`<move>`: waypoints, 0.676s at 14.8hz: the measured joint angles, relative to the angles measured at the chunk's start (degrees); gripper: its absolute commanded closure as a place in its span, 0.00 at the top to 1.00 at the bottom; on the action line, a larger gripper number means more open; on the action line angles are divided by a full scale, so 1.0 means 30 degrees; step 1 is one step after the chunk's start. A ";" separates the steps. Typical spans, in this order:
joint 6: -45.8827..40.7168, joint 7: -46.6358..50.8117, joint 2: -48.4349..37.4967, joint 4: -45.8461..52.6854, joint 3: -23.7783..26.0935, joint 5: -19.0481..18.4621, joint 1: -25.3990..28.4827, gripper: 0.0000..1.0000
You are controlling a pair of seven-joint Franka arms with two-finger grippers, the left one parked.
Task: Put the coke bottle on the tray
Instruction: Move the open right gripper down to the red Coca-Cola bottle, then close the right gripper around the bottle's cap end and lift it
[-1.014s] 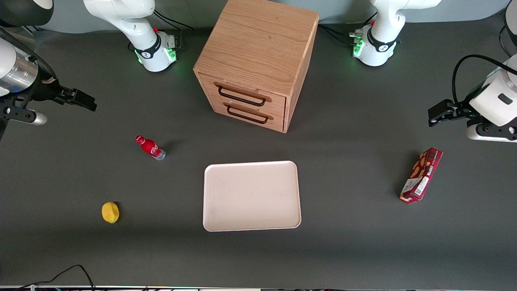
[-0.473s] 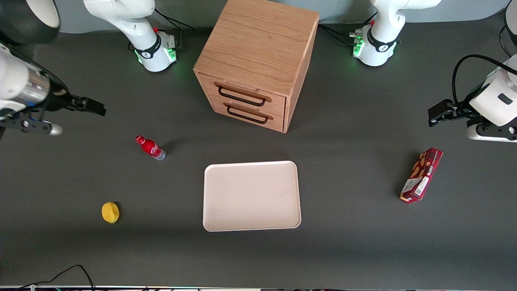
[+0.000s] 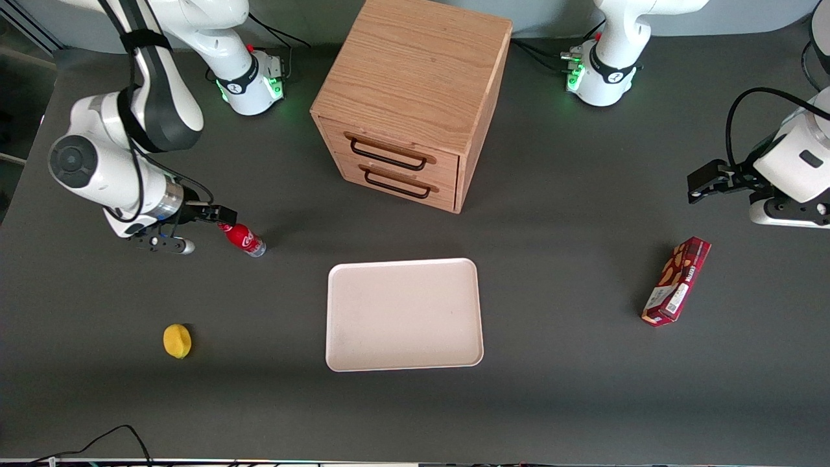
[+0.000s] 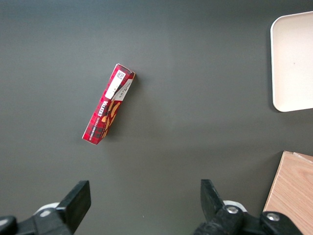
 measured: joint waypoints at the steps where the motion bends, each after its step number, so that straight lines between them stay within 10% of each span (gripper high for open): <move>1: 0.0694 -0.0038 0.0001 -0.0554 0.0000 -0.0046 0.0000 0.83; 5: 0.2061 -0.0143 0.0008 -0.1655 0.0000 -0.0104 0.0000 0.00; 10: 0.2333 -0.0282 -0.0003 -0.1884 0.0002 -0.0133 0.0002 0.00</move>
